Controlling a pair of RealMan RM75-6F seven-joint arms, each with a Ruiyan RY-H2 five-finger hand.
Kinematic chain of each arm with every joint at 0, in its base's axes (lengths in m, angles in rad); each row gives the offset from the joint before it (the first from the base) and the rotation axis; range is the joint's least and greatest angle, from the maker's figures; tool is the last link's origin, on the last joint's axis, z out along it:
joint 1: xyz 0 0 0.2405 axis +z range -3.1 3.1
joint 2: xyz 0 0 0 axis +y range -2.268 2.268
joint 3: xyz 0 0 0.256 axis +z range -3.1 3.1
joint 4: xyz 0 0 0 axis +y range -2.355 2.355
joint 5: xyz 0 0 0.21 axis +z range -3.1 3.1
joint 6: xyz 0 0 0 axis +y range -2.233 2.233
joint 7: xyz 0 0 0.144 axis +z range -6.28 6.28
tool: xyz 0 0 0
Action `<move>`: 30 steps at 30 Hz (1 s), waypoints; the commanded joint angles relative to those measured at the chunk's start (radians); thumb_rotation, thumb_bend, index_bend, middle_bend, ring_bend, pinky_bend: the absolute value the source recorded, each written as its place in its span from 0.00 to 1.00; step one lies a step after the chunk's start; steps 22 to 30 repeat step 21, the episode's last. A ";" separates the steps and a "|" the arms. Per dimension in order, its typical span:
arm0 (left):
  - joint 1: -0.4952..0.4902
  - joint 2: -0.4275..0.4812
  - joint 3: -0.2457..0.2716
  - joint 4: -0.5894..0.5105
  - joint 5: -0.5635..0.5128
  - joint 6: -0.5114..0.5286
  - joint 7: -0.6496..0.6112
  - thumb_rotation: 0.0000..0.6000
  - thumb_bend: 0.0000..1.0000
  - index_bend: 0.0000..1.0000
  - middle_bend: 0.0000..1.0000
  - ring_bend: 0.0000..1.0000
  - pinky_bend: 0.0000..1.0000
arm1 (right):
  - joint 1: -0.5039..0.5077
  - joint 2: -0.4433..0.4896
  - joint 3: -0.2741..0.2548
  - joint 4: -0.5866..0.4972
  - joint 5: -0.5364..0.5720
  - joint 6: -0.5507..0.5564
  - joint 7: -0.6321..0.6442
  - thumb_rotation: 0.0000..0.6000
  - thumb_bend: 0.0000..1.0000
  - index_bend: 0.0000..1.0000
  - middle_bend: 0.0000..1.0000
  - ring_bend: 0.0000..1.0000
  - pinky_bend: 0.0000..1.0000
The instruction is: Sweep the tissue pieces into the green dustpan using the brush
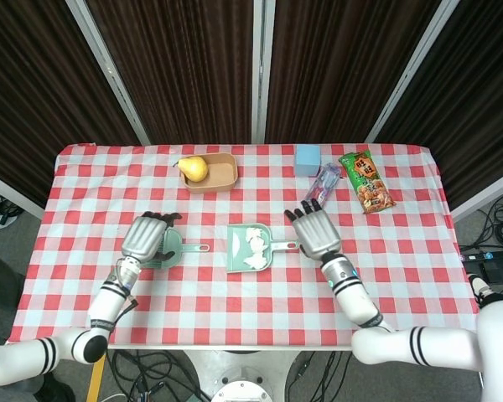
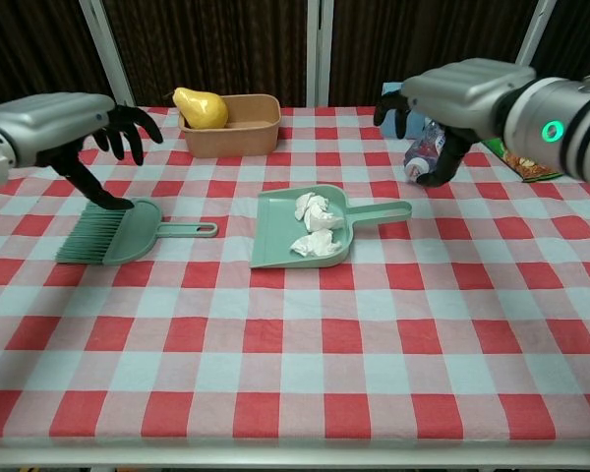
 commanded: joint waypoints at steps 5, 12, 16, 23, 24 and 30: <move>0.194 0.177 0.055 0.005 0.158 0.217 -0.261 1.00 0.16 0.23 0.34 0.33 0.30 | -0.240 0.270 -0.114 -0.098 -0.333 0.143 0.357 1.00 0.22 0.15 0.21 0.03 0.09; 0.357 0.246 0.138 0.060 0.214 0.359 -0.355 1.00 0.16 0.23 0.27 0.24 0.22 | -0.453 0.381 -0.184 -0.015 -0.517 0.308 0.684 1.00 0.22 0.06 0.14 0.00 0.03; 0.434 0.263 0.174 0.050 0.233 0.419 -0.390 1.00 0.16 0.23 0.27 0.24 0.21 | -0.561 0.386 -0.207 0.037 -0.582 0.411 0.780 1.00 0.22 0.05 0.13 0.00 0.01; 0.512 0.272 0.204 0.004 0.260 0.498 -0.349 1.00 0.16 0.23 0.27 0.24 0.21 | -0.665 0.362 -0.215 0.066 -0.626 0.499 0.826 1.00 0.22 0.05 0.13 0.00 0.00; 0.512 0.272 0.204 0.004 0.260 0.498 -0.349 1.00 0.16 0.23 0.27 0.24 0.21 | -0.665 0.362 -0.215 0.066 -0.626 0.499 0.826 1.00 0.22 0.05 0.13 0.00 0.00; 0.512 0.272 0.204 0.004 0.260 0.498 -0.349 1.00 0.16 0.23 0.27 0.24 0.21 | -0.665 0.362 -0.215 0.066 -0.626 0.499 0.826 1.00 0.22 0.05 0.13 0.00 0.00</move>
